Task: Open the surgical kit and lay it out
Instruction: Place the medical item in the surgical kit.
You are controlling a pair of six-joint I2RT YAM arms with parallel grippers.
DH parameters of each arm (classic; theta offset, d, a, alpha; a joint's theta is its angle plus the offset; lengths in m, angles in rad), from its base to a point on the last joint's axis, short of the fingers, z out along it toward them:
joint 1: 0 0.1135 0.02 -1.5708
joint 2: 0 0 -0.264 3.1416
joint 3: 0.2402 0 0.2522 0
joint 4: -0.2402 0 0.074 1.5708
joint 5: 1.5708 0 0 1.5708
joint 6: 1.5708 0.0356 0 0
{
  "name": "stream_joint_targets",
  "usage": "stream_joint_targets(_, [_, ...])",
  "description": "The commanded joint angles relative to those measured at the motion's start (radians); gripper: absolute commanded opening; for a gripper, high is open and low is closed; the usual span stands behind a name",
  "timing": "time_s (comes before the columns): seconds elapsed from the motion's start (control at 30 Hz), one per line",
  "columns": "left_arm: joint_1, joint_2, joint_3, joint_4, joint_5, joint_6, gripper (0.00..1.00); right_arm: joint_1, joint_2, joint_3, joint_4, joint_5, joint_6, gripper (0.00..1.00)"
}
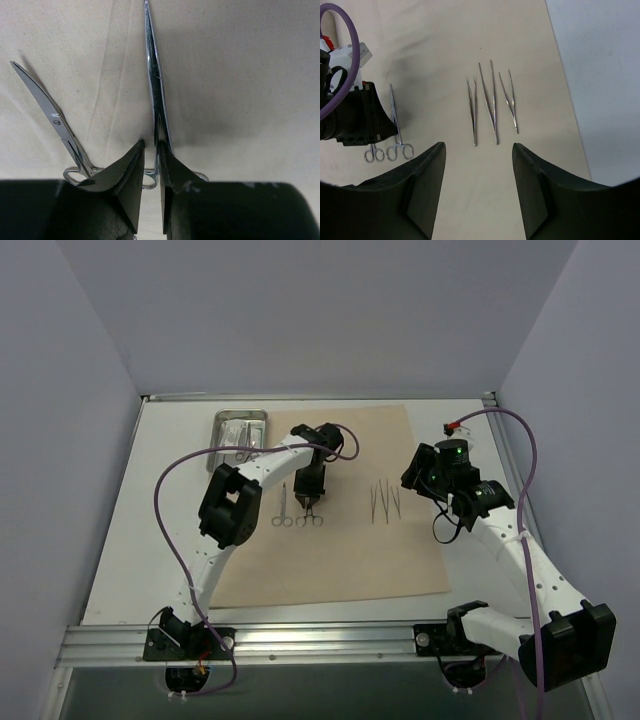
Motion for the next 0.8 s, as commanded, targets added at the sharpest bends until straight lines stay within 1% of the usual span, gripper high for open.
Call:
stream_joint_targets(0.0, [0.004,-0.072,-0.009,0.06,0.003,0.005,0.27,-0.007,0.005,0.006,0.011,0.011,0.001,0.52])
stream_joint_targets(0.37, [0.005,-0.162,-0.009,0.057,-0.023,0.025,0.27,-0.007,0.036,0.029,0.036,-0.003,-0.002,0.52])
stream_joint_targets(0.5, [0.023,-0.193,-0.019,0.057,-0.032,0.028,0.27,-0.008,0.052,0.045,0.048,-0.003,-0.008,0.52])
stream_joint_targets(0.57, [0.049,-0.213,-0.009,0.058,-0.056,0.036,0.27,-0.007,0.066,0.052,0.057,-0.005,-0.013,0.52])
stream_joint_targets(0.67, [0.094,-0.228,0.043,0.074,-0.092,0.088,0.25,-0.008,0.092,0.069,0.073,-0.006,-0.018,0.52])
stream_joint_targets(0.7, [0.134,-0.23,0.079,0.08,-0.092,0.126,0.25,-0.007,0.111,0.072,0.077,-0.011,-0.021,0.52])
stream_joint_targets(0.73, [0.154,-0.233,0.098,0.083,-0.089,0.149,0.24,-0.007,0.12,0.08,0.085,-0.012,-0.022,0.52])
stream_joint_targets(0.77, [0.175,-0.236,0.118,0.091,-0.078,0.202,0.24,-0.008,0.131,0.083,0.099,-0.012,-0.025,0.52])
